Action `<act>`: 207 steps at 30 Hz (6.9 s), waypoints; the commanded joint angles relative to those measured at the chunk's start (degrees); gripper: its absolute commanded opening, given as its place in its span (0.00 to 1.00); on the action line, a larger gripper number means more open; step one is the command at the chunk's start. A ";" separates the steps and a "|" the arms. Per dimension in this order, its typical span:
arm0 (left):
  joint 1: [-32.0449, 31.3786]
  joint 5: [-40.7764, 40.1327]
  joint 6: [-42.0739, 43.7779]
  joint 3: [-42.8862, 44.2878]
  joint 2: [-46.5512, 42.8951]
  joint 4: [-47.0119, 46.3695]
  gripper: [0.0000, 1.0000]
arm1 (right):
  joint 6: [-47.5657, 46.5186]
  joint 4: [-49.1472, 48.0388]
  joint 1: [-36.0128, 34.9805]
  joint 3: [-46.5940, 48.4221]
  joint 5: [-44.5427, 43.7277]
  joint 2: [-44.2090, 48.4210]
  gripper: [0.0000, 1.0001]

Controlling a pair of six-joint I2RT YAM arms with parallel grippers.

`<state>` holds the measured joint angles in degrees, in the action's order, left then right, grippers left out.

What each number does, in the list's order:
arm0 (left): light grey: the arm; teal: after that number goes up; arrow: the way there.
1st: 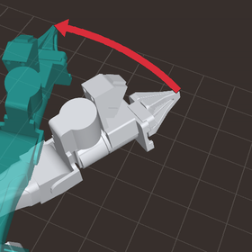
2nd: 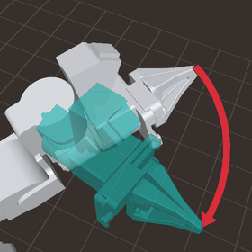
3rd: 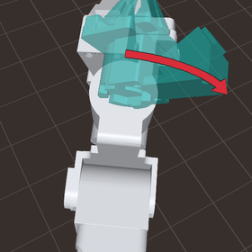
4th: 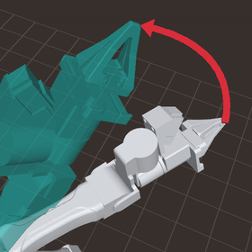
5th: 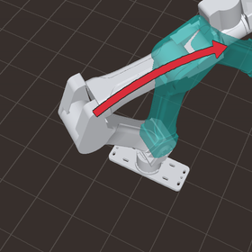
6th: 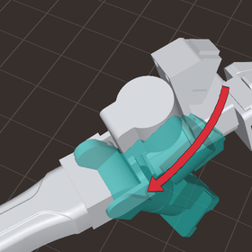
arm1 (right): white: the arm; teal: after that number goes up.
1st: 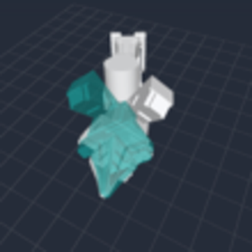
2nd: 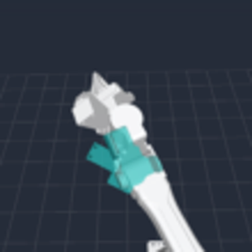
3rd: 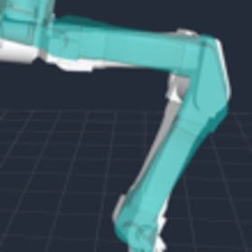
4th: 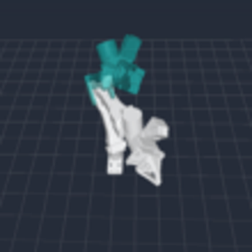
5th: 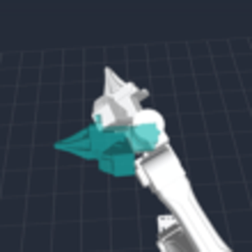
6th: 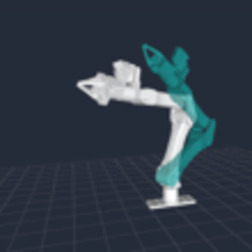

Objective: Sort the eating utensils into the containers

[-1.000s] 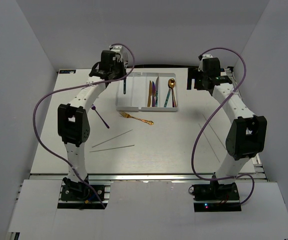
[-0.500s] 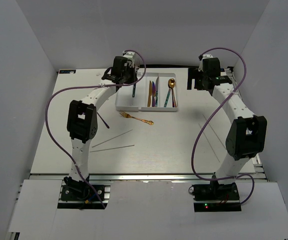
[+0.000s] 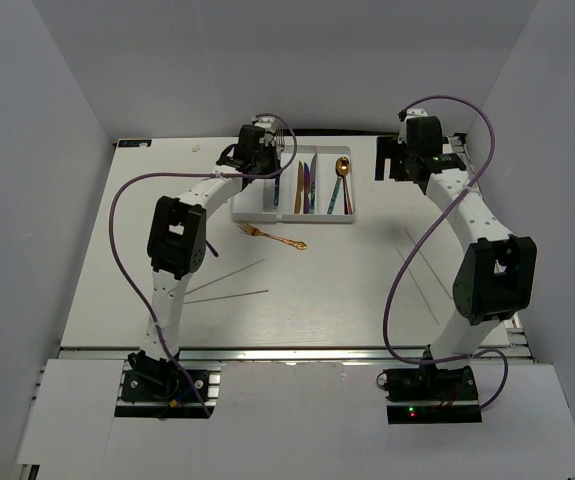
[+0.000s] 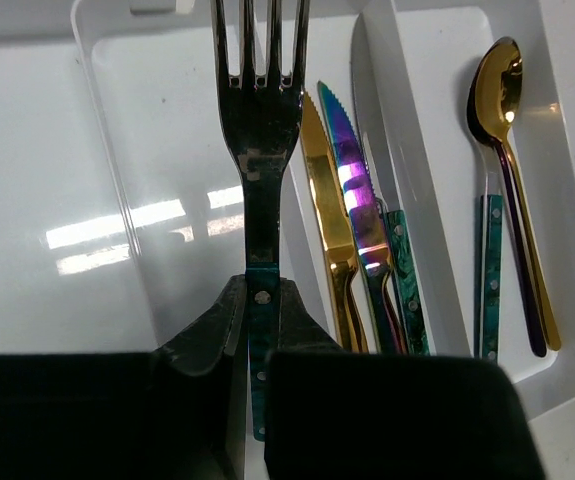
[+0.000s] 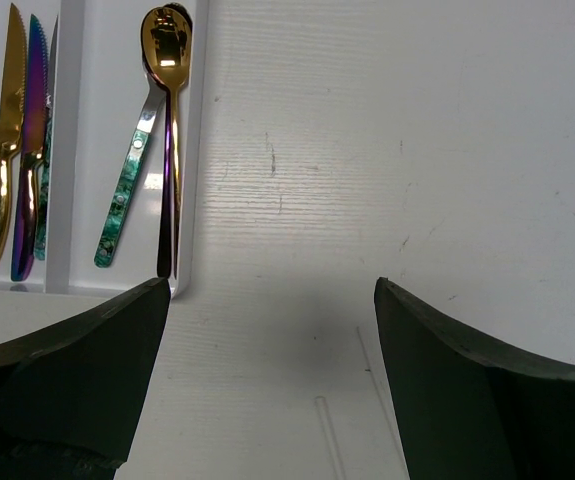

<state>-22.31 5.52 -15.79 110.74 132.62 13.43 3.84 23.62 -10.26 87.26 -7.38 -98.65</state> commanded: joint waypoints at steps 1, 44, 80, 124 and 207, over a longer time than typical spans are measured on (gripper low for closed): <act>-0.99 0.11 -2.05 1.24 -0.87 -0.69 0.00 | -1.11 -1.82 -0.20 -0.69 -0.62 2.85 0.89; 18.97 -12.29 -8.46 -24.96 -21.81 24.71 0.55 | -2.52 -2.52 -0.90 0.80 0.43 1.36 0.89; 9.13 -6.58 -6.27 17.84 -7.82 24.99 0.00 | -3.66 -4.10 -1.25 -3.24 -1.41 3.82 0.89; 0.42 -2.44 -0.91 0.09 2.38 3.27 0.04 | -5.68 -5.34 -2.04 -2.54 -2.12 3.38 0.89; 32.06 4.68 -4.16 -28.47 -46.04 13.90 0.87 | -34.16 23.13 -35.88 27.70 10.45 -40.65 0.31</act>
<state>9.65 10.87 -19.59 82.87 89.86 27.07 -27.70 44.23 -44.75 114.61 4.71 -135.46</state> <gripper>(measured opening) 0.876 0.335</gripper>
